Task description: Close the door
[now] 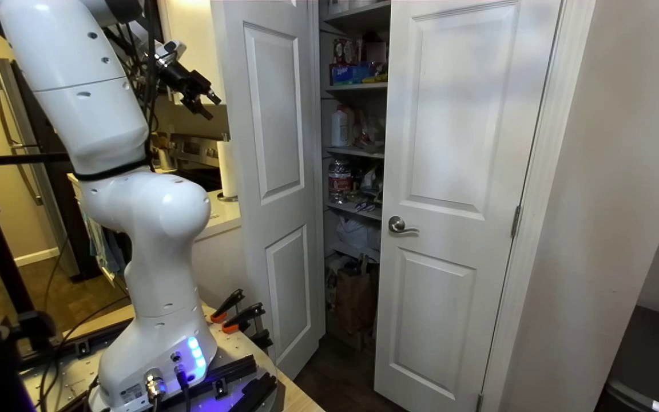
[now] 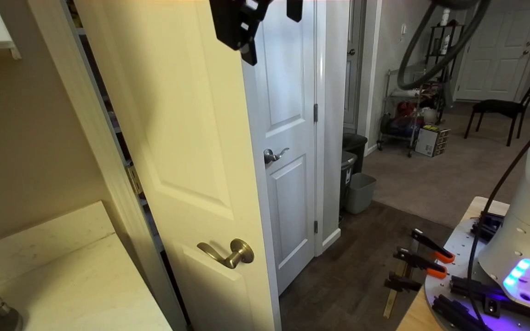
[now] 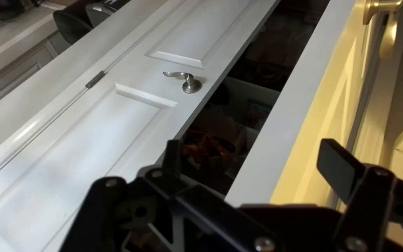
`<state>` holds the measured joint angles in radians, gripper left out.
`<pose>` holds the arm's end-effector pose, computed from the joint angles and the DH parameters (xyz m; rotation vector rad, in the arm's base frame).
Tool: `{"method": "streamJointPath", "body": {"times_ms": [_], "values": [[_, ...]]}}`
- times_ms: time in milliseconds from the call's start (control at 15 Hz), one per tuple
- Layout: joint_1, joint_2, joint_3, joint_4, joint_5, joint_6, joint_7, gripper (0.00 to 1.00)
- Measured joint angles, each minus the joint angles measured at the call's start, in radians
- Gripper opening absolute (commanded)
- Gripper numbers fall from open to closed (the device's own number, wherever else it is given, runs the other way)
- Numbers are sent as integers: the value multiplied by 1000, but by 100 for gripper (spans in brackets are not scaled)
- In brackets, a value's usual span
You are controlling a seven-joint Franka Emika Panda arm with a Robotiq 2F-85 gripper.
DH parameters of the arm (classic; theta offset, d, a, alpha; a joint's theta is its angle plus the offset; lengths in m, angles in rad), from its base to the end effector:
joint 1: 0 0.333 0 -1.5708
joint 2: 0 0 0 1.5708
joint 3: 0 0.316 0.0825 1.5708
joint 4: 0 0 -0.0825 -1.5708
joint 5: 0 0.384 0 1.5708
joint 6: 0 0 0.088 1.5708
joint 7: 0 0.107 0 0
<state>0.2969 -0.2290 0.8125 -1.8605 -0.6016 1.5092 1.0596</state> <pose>0.2430 0.4276 0.5945 2.5019 0.0529 0.7743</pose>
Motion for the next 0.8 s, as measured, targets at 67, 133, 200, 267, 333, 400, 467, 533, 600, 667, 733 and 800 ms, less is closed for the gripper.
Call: {"method": "streamJointPath", "body": {"times_ms": [67,133,200,267,333,400,467,533,600,667,733,800], "values": [[7,1,0,2,31,-5,0,100],[14,4,0,5,64,-3,-3,100],[25,12,1,11,91,8,-8,100],[35,21,2,15,105,22,-11,100],[40,29,5,18,106,38,-12,100],[43,38,8,19,105,59,-13,100],[44,45,8,20,94,85,-15,100],[44,52,6,19,77,111,-18,100],[43,60,1,19,60,139,-25,100],[41,68,-6,19,44,164,-33,100],[39,77,-16,19,30,191,-40,100],[36,86,-26,19,19,216,-47,100]]}}
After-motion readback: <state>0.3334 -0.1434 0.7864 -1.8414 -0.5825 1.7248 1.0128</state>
